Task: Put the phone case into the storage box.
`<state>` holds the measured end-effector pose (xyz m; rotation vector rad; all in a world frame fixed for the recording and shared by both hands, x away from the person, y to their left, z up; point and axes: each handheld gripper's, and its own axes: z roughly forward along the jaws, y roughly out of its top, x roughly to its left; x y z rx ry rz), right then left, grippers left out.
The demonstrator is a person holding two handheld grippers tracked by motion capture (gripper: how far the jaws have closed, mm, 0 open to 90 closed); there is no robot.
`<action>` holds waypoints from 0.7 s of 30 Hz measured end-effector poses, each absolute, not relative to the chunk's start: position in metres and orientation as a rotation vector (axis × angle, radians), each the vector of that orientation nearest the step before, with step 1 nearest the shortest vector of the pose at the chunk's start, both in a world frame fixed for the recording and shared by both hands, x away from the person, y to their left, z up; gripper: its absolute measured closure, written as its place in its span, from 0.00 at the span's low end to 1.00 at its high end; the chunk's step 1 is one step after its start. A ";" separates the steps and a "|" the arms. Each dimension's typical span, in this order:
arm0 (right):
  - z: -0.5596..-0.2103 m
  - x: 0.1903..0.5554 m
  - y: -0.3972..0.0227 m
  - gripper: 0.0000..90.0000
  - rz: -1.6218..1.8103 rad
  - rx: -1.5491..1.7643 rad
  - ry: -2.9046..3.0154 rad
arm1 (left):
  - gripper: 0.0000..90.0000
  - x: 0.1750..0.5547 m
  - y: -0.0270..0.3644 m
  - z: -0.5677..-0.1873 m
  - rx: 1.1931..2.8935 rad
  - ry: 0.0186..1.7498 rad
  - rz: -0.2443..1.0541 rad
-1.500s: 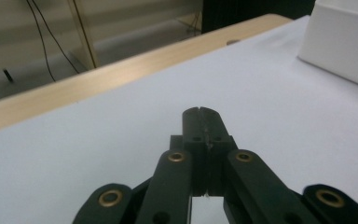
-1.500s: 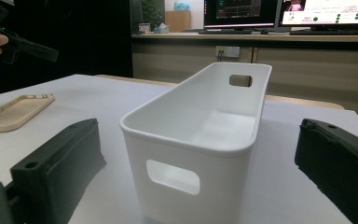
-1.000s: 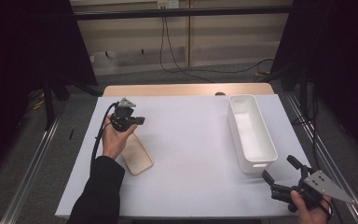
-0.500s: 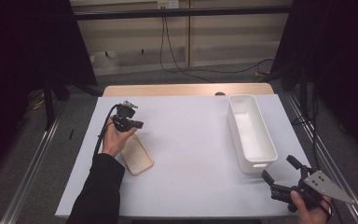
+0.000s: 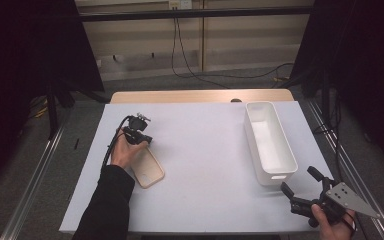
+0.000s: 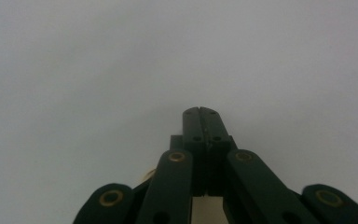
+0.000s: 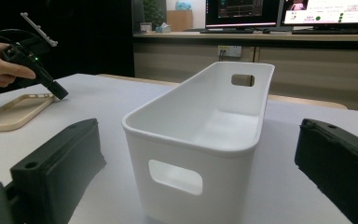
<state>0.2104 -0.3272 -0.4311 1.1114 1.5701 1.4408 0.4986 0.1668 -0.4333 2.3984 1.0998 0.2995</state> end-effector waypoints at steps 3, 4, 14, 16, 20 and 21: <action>-0.431 0.210 -0.327 0.00 1.442 1.112 1.569 | 1.00 0.498 0.170 -0.434 2.378 1.099 0.289; -0.431 0.210 -0.328 0.00 1.441 1.113 1.568 | 1.00 0.497 0.173 -0.435 2.368 1.103 0.281; -0.431 0.209 -0.327 0.00 1.441 1.107 1.574 | 1.00 0.491 0.176 -0.434 2.372 1.097 0.299; -0.431 0.209 -0.328 0.00 1.441 1.108 1.572 | 1.00 0.488 0.176 -0.433 2.398 1.076 0.324; -0.431 0.209 -0.327 0.00 1.440 1.107 1.575 | 1.00 0.486 0.181 -0.435 2.375 1.085 0.308; -0.431 0.209 -0.327 0.00 1.439 1.107 1.575 | 1.00 0.486 0.183 -0.435 2.373 1.083 0.308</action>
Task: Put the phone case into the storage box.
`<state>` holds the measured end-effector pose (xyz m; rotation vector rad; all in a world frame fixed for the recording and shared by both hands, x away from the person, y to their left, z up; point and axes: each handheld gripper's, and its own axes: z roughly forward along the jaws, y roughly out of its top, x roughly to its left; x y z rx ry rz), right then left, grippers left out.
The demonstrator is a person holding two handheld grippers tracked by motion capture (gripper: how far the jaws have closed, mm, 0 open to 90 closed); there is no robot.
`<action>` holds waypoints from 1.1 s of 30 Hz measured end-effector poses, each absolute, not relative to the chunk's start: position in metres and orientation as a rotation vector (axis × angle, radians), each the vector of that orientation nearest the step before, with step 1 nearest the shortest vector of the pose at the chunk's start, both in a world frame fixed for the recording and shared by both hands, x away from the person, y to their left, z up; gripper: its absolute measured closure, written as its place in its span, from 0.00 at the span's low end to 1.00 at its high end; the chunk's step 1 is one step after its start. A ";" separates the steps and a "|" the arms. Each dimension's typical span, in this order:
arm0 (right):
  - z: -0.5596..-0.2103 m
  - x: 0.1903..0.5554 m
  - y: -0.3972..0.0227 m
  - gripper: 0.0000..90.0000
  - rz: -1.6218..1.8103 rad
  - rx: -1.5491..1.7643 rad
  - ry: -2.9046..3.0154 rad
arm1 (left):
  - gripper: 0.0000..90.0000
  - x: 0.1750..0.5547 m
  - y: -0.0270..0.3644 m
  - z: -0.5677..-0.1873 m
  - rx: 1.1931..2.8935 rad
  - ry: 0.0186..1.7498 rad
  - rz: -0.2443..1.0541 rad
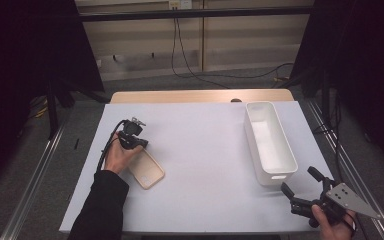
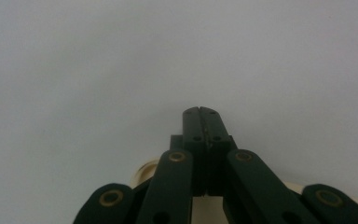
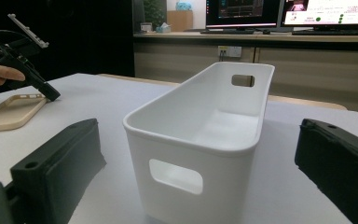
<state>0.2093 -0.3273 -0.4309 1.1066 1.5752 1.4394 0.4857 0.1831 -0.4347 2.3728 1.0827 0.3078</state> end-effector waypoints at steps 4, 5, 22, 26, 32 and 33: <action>-0.431 0.209 -0.328 0.00 1.440 1.105 1.575 | 1.00 0.485 0.184 -0.434 2.387 1.074 0.314; -0.431 0.209 -0.328 0.00 1.440 1.106 1.576 | 1.00 0.485 0.186 -0.434 2.382 1.080 0.303; -0.431 0.209 -0.327 0.00 1.440 1.107 1.576 | 1.00 0.479 0.196 -0.434 2.374 1.079 0.325; -0.431 0.210 -0.327 0.00 1.438 1.108 1.576 | 1.00 0.473 0.200 -0.435 2.373 1.073 0.338; -0.431 0.210 -0.327 0.00 1.437 1.104 1.580 | 1.00 0.461 0.204 -0.434 2.385 1.043 0.351; -0.431 0.210 -0.327 0.00 1.437 1.104 1.580 | 1.00 0.460 0.205 -0.434 2.395 1.034 0.356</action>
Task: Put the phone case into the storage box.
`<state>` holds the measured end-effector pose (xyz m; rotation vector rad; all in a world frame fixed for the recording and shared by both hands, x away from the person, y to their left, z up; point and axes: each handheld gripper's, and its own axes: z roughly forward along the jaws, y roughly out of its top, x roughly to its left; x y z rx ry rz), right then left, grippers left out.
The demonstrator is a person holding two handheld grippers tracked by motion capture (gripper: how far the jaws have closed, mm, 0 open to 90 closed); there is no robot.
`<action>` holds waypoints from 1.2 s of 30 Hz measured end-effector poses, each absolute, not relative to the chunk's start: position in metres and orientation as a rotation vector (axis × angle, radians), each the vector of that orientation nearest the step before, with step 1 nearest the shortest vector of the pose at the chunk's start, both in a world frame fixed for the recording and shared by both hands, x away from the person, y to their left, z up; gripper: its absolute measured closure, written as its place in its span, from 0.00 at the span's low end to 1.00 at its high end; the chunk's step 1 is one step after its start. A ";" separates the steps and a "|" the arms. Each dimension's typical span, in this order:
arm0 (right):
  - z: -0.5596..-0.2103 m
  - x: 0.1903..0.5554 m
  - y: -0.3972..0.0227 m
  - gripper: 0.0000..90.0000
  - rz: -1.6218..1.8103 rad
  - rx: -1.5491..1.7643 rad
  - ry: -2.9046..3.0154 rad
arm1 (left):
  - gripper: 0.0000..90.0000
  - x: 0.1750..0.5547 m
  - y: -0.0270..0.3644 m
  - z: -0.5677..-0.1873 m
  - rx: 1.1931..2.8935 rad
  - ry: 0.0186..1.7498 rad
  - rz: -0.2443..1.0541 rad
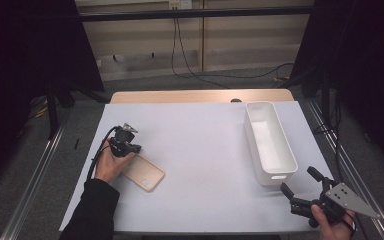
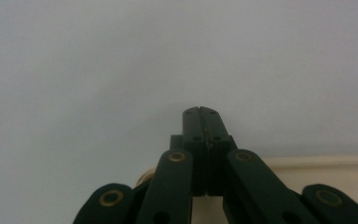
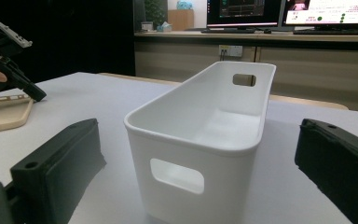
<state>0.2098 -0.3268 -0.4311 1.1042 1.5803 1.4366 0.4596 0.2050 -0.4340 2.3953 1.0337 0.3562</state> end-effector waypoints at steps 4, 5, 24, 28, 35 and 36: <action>-0.431 0.210 -0.327 0.00 1.436 1.103 1.579 | 1.00 0.456 0.208 -0.434 2.400 1.022 0.365; -0.431 0.210 -0.327 0.00 1.436 1.102 1.579 | 1.00 0.455 0.209 -0.434 2.393 1.030 0.357; -0.431 0.209 -0.327 0.00 1.437 1.101 1.581 | 1.00 0.443 0.230 -0.435 2.357 1.056 0.369; -0.431 0.209 -0.326 0.00 1.437 1.104 1.582 | 1.00 0.440 0.236 -0.435 2.355 1.047 0.369; -0.431 0.209 -0.326 0.00 1.437 1.103 1.582 | 1.00 0.431 0.242 -0.434 2.370 1.039 0.385; -0.431 0.209 -0.326 0.00 1.437 1.105 1.582 | 1.00 0.427 0.245 -0.434 2.362 1.037 0.378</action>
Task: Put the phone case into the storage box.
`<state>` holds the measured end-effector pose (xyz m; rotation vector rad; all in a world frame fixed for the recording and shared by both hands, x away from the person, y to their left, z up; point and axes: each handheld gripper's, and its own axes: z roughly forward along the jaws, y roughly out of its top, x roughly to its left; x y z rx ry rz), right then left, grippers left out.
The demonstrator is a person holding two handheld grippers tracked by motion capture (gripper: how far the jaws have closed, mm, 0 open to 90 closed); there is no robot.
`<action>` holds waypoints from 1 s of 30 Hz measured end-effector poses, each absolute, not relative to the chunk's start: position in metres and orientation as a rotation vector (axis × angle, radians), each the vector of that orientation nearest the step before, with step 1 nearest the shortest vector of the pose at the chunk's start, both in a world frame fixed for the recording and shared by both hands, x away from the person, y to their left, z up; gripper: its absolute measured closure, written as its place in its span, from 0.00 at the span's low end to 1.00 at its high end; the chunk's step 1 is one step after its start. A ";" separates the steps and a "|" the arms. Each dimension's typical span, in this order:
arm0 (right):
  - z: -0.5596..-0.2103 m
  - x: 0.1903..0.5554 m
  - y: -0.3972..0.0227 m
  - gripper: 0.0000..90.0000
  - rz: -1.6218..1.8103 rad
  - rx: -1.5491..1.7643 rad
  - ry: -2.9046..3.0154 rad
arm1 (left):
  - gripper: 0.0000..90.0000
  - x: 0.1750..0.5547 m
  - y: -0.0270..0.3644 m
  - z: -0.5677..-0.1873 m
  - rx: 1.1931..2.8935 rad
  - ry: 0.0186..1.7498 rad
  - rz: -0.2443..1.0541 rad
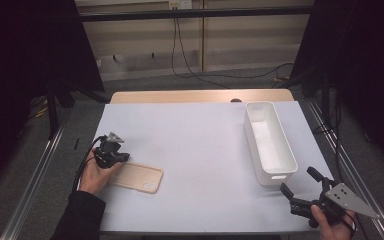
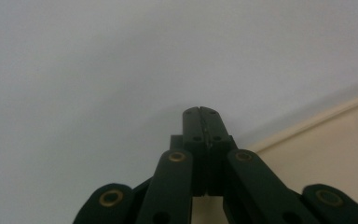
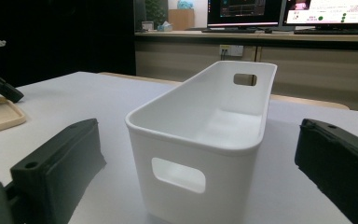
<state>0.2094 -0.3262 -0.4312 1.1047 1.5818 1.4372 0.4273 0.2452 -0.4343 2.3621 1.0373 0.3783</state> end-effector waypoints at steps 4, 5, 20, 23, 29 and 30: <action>-0.431 0.210 -0.326 0.00 1.437 1.104 1.583 | 1.00 0.422 0.247 -0.434 2.364 1.035 0.379; -0.431 0.210 -0.326 0.00 1.436 1.103 1.583 | 1.00 0.421 0.246 -0.434 2.365 1.041 0.379; -0.431 0.209 -0.325 0.00 1.439 1.101 1.584 | 1.00 0.402 0.245 -0.432 2.403 0.995 0.392; -0.431 0.210 -0.325 0.00 1.438 1.100 1.584 | 1.00 0.397 0.247 -0.432 2.400 0.998 0.386; -0.431 0.210 -0.325 0.00 1.437 1.100 1.585 | 1.00 0.389 0.254 -0.432 2.382 0.996 0.367; -0.431 0.210 -0.324 0.00 1.437 1.099 1.587 | 1.00 0.388 0.254 -0.432 2.382 0.998 0.364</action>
